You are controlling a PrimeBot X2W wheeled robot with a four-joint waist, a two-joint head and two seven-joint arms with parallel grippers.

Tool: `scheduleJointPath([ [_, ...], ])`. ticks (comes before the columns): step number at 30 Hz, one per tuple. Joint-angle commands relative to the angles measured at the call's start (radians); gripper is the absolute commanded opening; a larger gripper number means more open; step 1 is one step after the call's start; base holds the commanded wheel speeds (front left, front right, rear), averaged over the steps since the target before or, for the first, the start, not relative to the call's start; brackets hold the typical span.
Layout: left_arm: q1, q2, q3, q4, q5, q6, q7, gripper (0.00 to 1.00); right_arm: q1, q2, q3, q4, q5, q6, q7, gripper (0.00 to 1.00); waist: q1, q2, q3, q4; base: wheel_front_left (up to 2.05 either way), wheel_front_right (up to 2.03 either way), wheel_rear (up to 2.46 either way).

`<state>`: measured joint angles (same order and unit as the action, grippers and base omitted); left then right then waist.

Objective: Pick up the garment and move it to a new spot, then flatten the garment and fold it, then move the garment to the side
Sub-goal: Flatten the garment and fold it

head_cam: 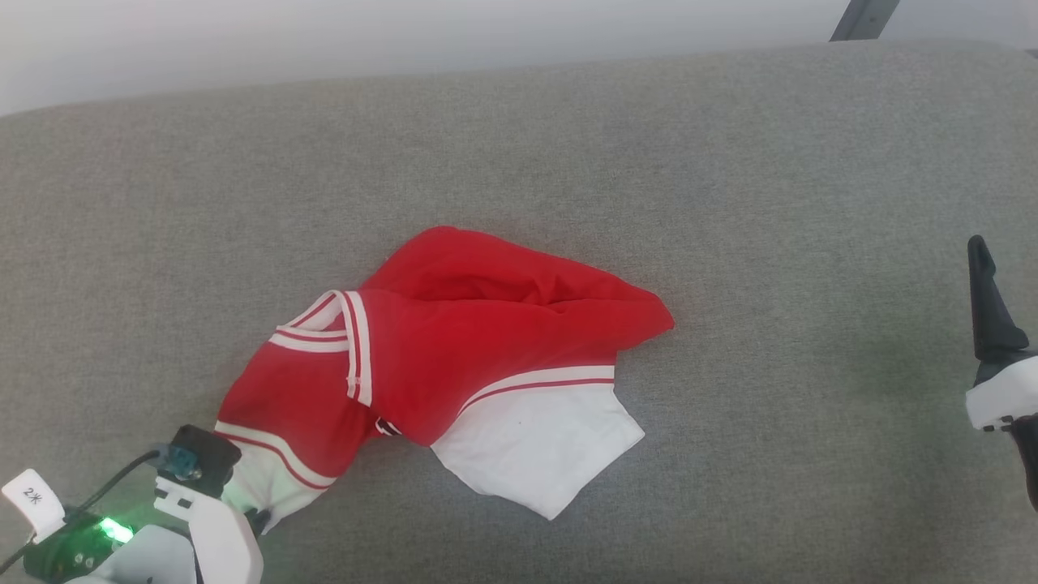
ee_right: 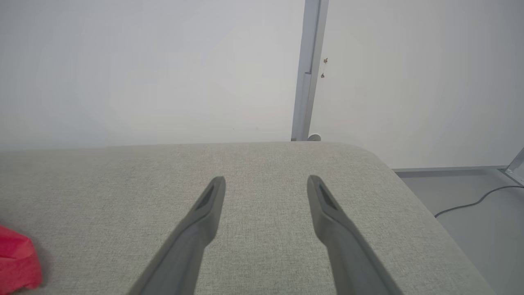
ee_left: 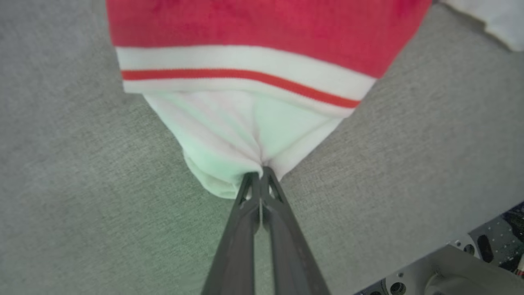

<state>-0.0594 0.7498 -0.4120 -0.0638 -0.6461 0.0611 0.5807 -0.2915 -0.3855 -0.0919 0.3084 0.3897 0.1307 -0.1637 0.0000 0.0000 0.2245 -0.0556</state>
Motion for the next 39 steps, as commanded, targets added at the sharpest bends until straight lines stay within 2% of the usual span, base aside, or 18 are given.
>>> scheduleJointPath([
  [1, 0.017, -0.003, -0.002, 0.026, -0.011, 0.003, 0.011, 0.0, 0.007, 0.003, 0.006, 0.004, -0.001, 0.0, 0.004, 1.0, 0.0, 0.0, -0.002, -0.002, 0.0, 0.0, 0.0],
  [6, 0.013, -0.019, 0.012, 0.081, -0.031, 0.017, -0.005, 0.0, 0.01, 0.001, 0.015, 0.007, 0.005, 0.0, 0.009, 1.0, 0.0, 0.0, -0.006, -0.006, 0.0, 0.0, 0.0],
  [8, 0.005, -0.025, 0.027, 0.084, -0.039, 0.024, -0.023, 0.33, 0.012, 0.002, 0.021, 0.006, 0.006, 0.0, 0.014, 1.0, 0.0, 0.0, -0.007, -0.007, 0.0, 0.0, 0.0],
  [9, 0.001, -0.028, 0.034, 0.082, -0.041, 0.029, -0.03, 0.52, 0.013, 0.002, 0.027, 0.004, 0.009, 0.0, 0.016, 1.0, 0.0, 0.0, -0.007, -0.007, 0.0, 0.0, 0.0],
  [10, 0.0, -0.029, 0.041, 0.078, -0.045, 0.036, -0.034, 0.87, 0.014, 0.001, 0.032, 0.003, 0.01, 0.0, 0.018, 1.0, 0.0, 0.0, -0.008, -0.005, 0.0, 0.0, 0.0],
  [11, -0.002, -0.024, 0.045, 0.071, -0.039, 0.042, -0.037, 1.0, 0.014, -0.001, 0.036, 0.002, 0.011, 0.0, 0.019, 1.0, 0.0, 0.0, -0.009, -0.004, 0.0, 0.0, 0.0],
  [19, -0.026, -0.04, 0.106, -0.008, -0.037, 0.107, -0.093, 1.0, 0.024, -0.013, 0.098, -0.025, 0.033, 0.0, 0.044, 1.0, 0.0, 0.0, -0.02, 0.031, 0.0, 0.0, 0.0],
  [23, -0.029, -0.05, 0.135, -0.063, -0.01, 0.139, -0.157, 1.0, 0.042, -0.034, 0.18, -0.058, 0.07, 0.0, 0.09, 1.0, 0.0, 0.0, -0.028, 0.065, 0.0, 0.0, 0.0],
  [27, -0.034, -0.074, 0.154, -0.095, 0.045, 0.17, -0.276, 1.0, 0.049, -0.068, 0.295, -0.105, 0.124, 0.0, 0.148, 1.0, 0.0, 0.0, -0.036, 0.101, 0.0, 0.0, 0.0],
  [34, -0.033, -0.17, 0.158, -0.058, 0.112, 0.206, -0.508, 1.0, 0.061, -0.143, 0.488, -0.179, 0.252, 0.0, 0.297, 1.0, 0.0, 0.0, -0.046, 0.165, 0.0, 0.0, 0.0],
  [39, -0.031, -0.244, 0.161, 0.008, 0.126, 0.231, -0.641, 1.0, 0.066, -0.203, 0.57, -0.234, 0.353, 0.0, 0.418, 1.0, 0.0, 0.0, -0.045, 0.206, 0.0, 0.0, 0.0],
])
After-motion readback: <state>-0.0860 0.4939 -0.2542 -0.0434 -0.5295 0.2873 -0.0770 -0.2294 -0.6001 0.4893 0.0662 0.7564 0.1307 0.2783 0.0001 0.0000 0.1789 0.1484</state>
